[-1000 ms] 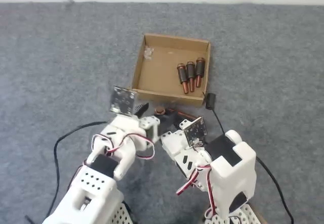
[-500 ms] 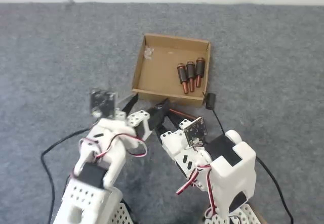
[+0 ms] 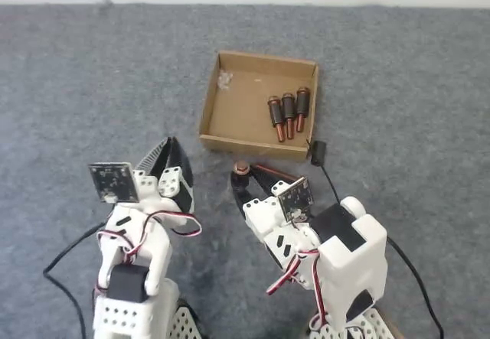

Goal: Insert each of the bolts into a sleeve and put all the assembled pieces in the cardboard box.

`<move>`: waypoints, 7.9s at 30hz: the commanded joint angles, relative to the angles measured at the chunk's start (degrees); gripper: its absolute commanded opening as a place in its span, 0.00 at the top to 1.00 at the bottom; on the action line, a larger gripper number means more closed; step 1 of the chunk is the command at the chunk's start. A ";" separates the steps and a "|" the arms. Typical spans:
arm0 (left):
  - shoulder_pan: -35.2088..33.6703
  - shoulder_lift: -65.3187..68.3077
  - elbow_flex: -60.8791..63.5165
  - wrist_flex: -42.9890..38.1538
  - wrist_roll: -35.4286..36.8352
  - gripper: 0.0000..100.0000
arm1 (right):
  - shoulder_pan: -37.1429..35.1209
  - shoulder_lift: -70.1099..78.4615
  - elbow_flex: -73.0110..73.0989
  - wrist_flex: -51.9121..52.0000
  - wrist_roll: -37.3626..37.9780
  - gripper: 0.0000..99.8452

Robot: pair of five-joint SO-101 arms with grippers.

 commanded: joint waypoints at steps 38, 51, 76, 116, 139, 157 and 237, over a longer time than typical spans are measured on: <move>-7.30 -0.70 2.59 18.11 -21.01 0.99 | 8.04 -68.97 -23.47 102.37 1.14 0.99; -7.30 -0.70 2.59 18.11 -21.01 0.99 | 12.26 -35.47 -60.57 121.45 8.00 0.99; -7.21 -0.70 2.59 17.76 -21.01 0.99 | 12.88 9.01 -107.25 146.33 7.56 0.78; -7.30 -0.70 2.59 18.11 -21.10 0.99 | 27.91 -31.52 -63.38 157.49 7.65 0.99; -7.30 -0.70 2.59 17.93 -21.10 0.99 | 30.73 -7.78 -76.31 147.47 2.55 0.90; -7.30 -0.70 2.59 17.76 -21.10 0.99 | 29.93 -4.79 -71.38 137.19 -2.37 0.90; -7.65 -0.62 2.59 15.30 -21.10 0.99 | 28.70 -4.18 -68.31 137.89 -1.93 0.99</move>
